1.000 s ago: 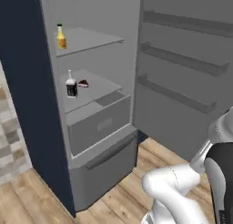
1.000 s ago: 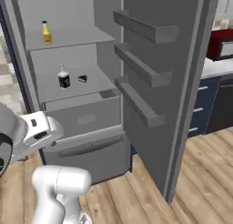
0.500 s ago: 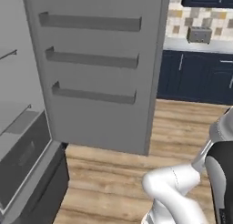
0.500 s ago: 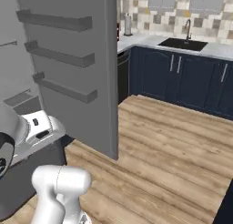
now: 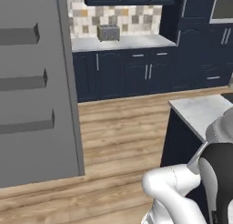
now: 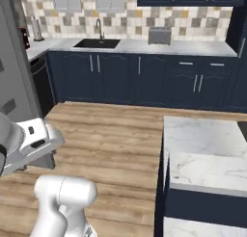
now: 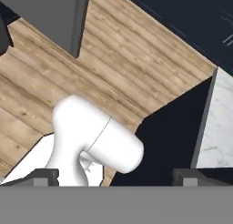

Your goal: Place the mustard and ketchup from the counter to the top shelf of the fridge. If the existing items in the fridge are on the top shelf, move them to other shelves.

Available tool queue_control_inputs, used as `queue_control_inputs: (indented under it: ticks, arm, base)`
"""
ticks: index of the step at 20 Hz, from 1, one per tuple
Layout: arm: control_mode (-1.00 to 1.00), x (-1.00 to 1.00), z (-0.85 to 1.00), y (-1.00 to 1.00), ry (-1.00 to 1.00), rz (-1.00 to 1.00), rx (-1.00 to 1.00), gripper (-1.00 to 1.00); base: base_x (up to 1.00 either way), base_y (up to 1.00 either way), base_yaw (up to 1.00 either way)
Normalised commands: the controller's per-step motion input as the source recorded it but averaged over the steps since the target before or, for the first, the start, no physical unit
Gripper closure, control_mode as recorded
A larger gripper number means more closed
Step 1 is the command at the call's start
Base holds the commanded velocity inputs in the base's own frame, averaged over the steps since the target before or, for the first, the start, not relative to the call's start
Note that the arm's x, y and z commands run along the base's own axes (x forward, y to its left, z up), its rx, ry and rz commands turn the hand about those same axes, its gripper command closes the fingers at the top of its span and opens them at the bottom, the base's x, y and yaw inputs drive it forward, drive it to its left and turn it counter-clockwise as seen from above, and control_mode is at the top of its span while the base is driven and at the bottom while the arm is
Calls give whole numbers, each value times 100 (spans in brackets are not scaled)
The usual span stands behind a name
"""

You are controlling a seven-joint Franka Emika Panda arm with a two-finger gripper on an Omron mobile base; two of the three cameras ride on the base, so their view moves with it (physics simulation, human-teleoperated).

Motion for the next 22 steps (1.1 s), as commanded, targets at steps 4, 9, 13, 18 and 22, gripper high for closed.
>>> queue_control_inputs:
  ticks: [4,9,13,18,22]
  arm:
    - [100,0,0,0,0,0,0,-100]
    - [100,0,0,0,0,0,0,-100]
    - [100,0,0,0,0,0,0,-100]
    - [100,0,0,0,0,0,0,-100]
    - [100,0,0,0,0,0,0,-100]
  base:
    - [96,-77,-29]
    - [100,23,-7]
    - [100,53,0]
    - [84,21,23]
    - [100,34,8]
